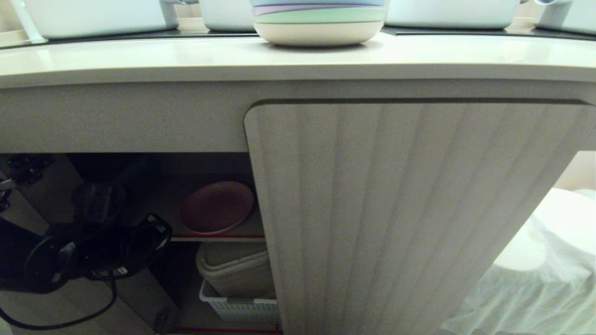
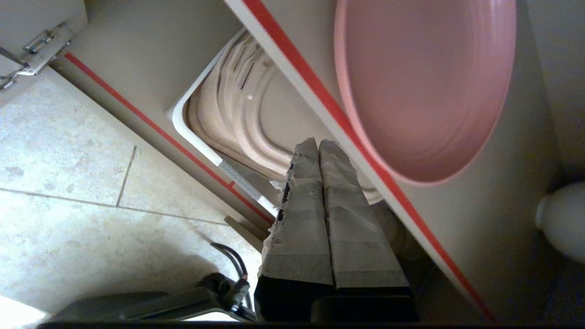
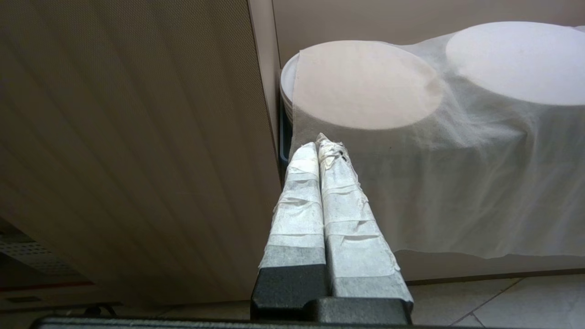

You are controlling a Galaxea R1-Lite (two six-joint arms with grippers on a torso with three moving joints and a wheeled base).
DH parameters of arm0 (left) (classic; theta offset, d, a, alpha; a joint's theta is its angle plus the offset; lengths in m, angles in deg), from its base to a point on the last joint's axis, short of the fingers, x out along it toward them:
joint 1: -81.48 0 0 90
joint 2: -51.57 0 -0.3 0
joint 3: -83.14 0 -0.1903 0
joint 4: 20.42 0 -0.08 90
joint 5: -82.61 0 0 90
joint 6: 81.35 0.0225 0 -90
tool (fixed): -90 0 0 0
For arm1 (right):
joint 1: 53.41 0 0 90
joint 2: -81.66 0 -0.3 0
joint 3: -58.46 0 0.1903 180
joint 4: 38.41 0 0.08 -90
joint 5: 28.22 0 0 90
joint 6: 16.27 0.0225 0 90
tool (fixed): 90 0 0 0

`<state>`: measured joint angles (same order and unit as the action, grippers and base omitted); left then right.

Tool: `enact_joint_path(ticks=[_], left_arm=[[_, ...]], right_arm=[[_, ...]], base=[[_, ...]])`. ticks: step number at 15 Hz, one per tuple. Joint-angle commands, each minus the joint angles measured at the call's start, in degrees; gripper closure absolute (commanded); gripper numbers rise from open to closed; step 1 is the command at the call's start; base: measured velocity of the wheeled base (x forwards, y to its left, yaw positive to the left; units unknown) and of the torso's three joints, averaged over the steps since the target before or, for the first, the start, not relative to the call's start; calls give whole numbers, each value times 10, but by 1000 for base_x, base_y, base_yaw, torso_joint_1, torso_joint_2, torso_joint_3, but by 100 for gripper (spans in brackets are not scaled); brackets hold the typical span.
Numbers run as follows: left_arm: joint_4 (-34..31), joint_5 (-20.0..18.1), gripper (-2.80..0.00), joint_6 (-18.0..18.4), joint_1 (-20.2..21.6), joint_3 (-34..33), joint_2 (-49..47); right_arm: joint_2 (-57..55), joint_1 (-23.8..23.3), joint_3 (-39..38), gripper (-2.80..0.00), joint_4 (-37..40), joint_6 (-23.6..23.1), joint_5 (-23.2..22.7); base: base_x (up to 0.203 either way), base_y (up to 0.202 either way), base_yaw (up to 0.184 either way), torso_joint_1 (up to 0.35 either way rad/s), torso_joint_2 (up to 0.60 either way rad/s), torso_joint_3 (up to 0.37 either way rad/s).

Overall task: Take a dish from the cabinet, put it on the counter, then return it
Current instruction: Put it back into the cabinet, then close the cabinet door

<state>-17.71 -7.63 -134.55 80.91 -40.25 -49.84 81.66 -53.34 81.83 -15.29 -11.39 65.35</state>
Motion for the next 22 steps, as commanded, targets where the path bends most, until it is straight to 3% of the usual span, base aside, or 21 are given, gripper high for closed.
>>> enact_joint_path(ticks=[1, 4, 8, 17, 19, 22], left_arm=[[22, -1, 0, -1, 0, -27, 14], [35, 0, 0, 42, -7, -70, 31], [34, -2, 0, 70, -12, -82, 66], [35, -2, 0, 237, -26, -165, 157], [35, -3, 0, 251, -26, -167, 184], [35, -5, 0, 304, -26, -182, 223]], right_arm=[[0, 0, 0, 0, 0, 0, 0], [0, 0, 0, 0, 0, 0, 0], [0, 0, 0, 0, 0, 0, 0], [0, 0, 0, 0, -1, 0, 0], [0, 0, 0, 0, 0, 0, 0], [0, 0, 0, 0, 0, 1, 0]], base=[[0, 0, 0, 0, 0, 0], [0, 0, 0, 0, 0, 0], [0, 0, 0, 0, 0, 0], [0, 0, 0, 0, 0, 0], [0, 0, 0, 0, 0, 0], [0, 0, 0, 0, 0, 0]])
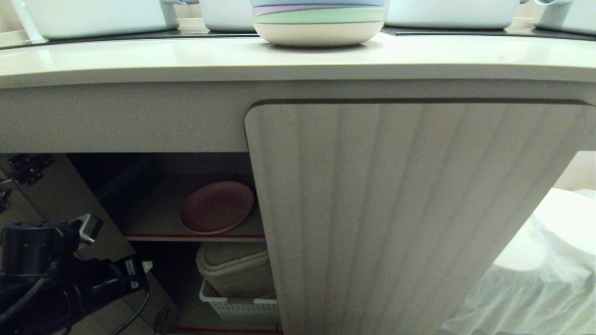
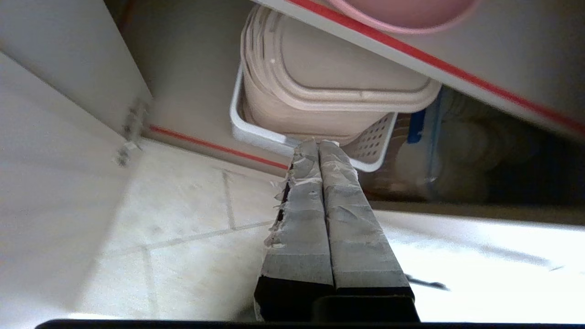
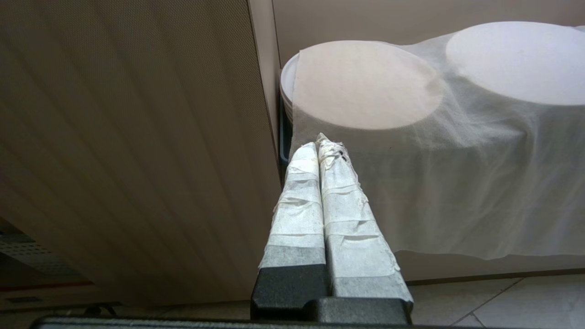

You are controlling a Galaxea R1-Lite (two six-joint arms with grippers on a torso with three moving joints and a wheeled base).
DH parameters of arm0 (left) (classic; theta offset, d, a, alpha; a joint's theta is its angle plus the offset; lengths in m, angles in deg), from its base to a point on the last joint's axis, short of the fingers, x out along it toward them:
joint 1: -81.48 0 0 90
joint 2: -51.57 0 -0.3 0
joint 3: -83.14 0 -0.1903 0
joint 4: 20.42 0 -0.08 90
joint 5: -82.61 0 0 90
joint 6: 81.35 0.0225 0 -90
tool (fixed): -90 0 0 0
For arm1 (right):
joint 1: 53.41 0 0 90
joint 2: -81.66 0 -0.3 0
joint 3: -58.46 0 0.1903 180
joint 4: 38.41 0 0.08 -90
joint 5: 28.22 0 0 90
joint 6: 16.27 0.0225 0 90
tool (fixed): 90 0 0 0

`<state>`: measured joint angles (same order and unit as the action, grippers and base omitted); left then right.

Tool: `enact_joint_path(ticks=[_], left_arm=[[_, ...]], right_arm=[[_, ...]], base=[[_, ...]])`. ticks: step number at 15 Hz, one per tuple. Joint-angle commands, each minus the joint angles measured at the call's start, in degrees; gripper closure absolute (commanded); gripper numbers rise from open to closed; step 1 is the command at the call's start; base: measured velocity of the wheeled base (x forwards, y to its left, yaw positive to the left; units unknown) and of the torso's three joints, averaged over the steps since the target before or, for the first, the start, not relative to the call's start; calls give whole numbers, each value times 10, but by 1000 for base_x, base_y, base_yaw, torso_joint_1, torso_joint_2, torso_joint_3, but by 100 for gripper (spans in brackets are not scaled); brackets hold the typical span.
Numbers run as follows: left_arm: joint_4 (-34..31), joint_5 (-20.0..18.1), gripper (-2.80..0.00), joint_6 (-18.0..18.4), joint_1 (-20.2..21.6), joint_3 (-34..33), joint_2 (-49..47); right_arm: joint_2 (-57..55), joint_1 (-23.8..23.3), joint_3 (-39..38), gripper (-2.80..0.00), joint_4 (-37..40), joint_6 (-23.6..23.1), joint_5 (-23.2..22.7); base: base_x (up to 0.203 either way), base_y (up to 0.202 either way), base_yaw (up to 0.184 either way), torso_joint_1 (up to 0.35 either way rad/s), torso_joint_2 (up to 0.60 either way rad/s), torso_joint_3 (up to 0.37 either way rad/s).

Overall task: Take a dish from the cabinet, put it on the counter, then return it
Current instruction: Close the cabinet door

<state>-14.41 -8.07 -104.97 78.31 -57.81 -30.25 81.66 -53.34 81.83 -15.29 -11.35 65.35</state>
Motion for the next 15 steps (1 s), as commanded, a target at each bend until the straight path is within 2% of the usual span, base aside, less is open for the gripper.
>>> enact_joint_path(ticks=[1, 5, 8, 10, 15], left_arm=[[2, -2, 0, 24, -1, -15, 46], [2, -3, 0, 78, -3, -46, 132], [-1, -3, 0, 139, -3, -89, 220], [-7, -4, 0, 158, -3, -111, 281], [-81, 3, 0, 224, -33, -128, 459]], right_arm=[[0, 0, 0, 0, 0, 0, 0], [0, 0, 0, 0, 0, 1, 0], [0, 0, 0, 0, 0, 0, 0], [0, 0, 0, 0, 0, 0, 0], [0, 0, 0, 0, 0, 0, 0]], base=[[0, 0, 0, 0, 0, 0], [0, 0, 0, 0, 0, 0], [0, 0, 0, 0, 0, 0], [0, 0, 0, 0, 0, 0], [0, 0, 0, 0, 0, 0]])
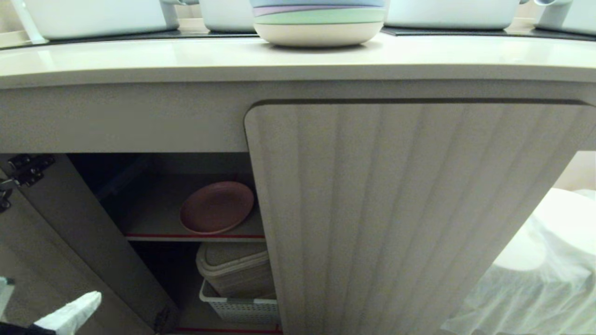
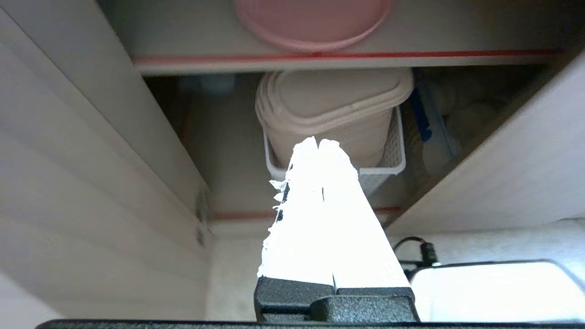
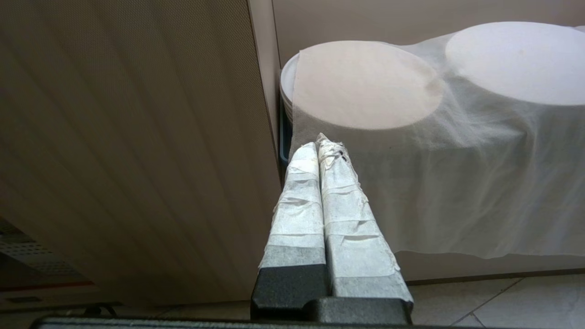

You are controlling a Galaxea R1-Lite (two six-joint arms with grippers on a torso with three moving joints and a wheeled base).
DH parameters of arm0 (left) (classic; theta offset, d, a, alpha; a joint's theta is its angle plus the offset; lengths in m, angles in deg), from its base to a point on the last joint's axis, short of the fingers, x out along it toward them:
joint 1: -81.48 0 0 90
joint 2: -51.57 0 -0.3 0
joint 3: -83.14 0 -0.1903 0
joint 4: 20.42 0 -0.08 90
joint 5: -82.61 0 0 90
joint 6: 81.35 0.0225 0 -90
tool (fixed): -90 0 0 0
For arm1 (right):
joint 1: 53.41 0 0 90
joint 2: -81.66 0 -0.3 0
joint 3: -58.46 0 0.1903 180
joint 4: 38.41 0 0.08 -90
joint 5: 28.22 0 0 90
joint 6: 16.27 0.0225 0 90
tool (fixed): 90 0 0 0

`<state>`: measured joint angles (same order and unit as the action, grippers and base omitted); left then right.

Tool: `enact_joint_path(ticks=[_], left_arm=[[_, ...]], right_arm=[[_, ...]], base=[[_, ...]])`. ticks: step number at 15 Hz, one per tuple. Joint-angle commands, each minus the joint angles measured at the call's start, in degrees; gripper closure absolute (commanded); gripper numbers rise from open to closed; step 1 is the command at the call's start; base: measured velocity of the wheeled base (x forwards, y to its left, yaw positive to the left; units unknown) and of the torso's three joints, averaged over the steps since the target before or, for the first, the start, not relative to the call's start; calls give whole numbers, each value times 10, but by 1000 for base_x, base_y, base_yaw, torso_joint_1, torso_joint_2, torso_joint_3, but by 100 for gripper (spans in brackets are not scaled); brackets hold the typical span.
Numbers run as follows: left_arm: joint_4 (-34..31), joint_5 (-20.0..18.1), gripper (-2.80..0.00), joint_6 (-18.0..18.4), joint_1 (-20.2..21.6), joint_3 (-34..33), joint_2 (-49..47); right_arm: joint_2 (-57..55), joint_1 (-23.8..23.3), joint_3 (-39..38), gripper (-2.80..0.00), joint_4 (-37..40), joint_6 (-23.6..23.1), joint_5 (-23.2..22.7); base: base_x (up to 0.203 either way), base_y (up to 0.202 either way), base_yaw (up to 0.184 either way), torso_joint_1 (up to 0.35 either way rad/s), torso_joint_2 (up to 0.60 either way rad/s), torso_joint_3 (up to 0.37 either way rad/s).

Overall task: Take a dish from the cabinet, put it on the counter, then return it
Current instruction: Close the cabinet door

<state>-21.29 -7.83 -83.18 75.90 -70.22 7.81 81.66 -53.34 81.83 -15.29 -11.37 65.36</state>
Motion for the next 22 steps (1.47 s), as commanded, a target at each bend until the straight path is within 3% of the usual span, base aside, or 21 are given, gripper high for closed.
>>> enact_joint_path(ticks=[1, 4, 6, 9, 16, 19, 22], left_arm=[[-34, 0, 0, 15, -12, -10, 107], [-83, -3, 0, 24, -6, -30, 181], [-170, -2, 0, 28, -4, -32, 227], [-228, 3, 0, 27, -7, -33, 273], [-212, 9, 0, 40, -3, -33, 273], [-228, -8, 0, 79, 50, -33, 299], [-232, -21, 0, 88, 50, -33, 374]], right_arm=[[0, 0, 0, 0, 0, 0, 0], [0, 0, 0, 0, 0, 0, 0], [0, 0, 0, 0, 0, 0, 0], [0, 0, 0, 0, 0, 0, 0], [0, 0, 0, 0, 0, 0, 0], [0, 0, 0, 0, 0, 0, 0], [0, 0, 0, 0, 0, 0, 0]], base=[[0, 0, 0, 0, 0, 0], [0, 0, 0, 0, 0, 0], [0, 0, 0, 0, 0, 0], [0, 0, 0, 0, 0, 0], [0, 0, 0, 0, 0, 0], [0, 0, 0, 0, 0, 0], [0, 0, 0, 0, 0, 0]])
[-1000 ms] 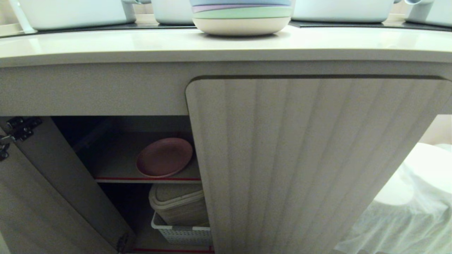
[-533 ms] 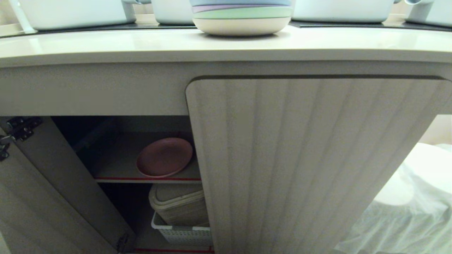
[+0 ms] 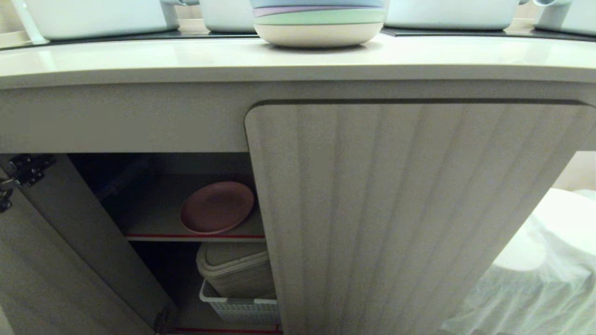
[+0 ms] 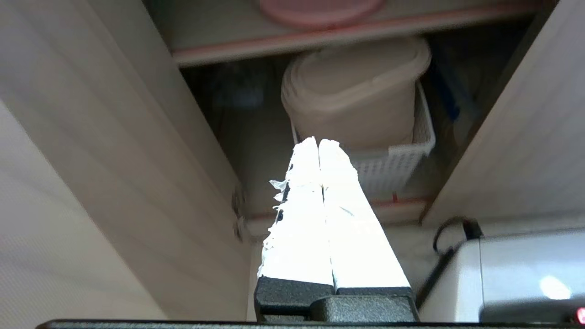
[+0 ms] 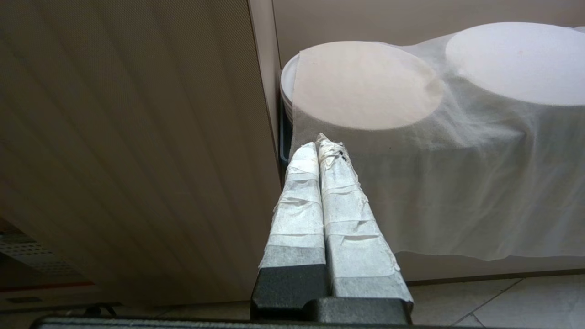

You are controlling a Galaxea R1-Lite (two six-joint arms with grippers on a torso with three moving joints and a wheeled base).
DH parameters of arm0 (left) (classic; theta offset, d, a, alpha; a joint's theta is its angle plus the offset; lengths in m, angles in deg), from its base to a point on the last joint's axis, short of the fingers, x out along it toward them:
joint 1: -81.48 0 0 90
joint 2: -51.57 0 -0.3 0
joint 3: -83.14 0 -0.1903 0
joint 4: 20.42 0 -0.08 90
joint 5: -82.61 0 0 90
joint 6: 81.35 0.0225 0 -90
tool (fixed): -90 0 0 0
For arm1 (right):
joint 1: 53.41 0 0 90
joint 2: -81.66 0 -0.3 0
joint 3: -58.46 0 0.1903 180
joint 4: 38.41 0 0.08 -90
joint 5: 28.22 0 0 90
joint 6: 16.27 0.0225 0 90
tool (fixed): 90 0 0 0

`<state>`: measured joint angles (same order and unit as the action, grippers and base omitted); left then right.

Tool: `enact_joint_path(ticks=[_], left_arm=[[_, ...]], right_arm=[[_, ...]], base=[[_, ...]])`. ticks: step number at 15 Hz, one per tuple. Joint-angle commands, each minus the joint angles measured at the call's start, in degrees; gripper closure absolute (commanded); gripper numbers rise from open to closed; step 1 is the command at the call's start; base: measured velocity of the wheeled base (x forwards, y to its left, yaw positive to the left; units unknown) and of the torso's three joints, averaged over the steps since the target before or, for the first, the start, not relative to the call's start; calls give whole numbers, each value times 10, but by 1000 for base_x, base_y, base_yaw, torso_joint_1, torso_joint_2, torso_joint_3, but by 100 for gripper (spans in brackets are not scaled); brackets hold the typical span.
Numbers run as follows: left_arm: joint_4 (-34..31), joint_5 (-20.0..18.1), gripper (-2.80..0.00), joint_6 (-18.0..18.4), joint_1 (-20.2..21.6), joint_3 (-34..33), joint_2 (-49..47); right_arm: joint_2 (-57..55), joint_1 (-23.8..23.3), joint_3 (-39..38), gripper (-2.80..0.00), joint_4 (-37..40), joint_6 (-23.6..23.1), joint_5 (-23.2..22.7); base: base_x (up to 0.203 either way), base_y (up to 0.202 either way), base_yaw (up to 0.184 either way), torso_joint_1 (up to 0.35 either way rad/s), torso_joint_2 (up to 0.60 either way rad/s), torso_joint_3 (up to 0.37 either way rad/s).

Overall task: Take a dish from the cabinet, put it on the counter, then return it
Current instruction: Close the cabinet door

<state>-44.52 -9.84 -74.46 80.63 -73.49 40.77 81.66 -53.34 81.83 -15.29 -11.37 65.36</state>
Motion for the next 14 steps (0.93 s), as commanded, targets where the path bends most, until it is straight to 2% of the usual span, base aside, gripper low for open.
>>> enact_joint_path(ticks=[1, 3, 6, 14], left_arm=[[0, -2, 0, 2, 5, 0, 71], [-1, -4, 0, 10, 7, 0, 108], [0, -5, 0, 22, 7, 0, 108], [-1, -3, 0, 23, 7, 0, 108]], right_arm=[[0, 0, 0, 0, 0, 0, 0], [0, 0, 0, 0, 0, 0, 0], [0, 0, 0, 0, 0, 0, 0], [0, 0, 0, 0, 0, 0, 0]], base=[[0, 0, 0, 0, 0, 0], [0, 0, 0, 0, 0, 0], [0, 0, 0, 0, 0, 0], [0, 0, 0, 0, 0, 0]])
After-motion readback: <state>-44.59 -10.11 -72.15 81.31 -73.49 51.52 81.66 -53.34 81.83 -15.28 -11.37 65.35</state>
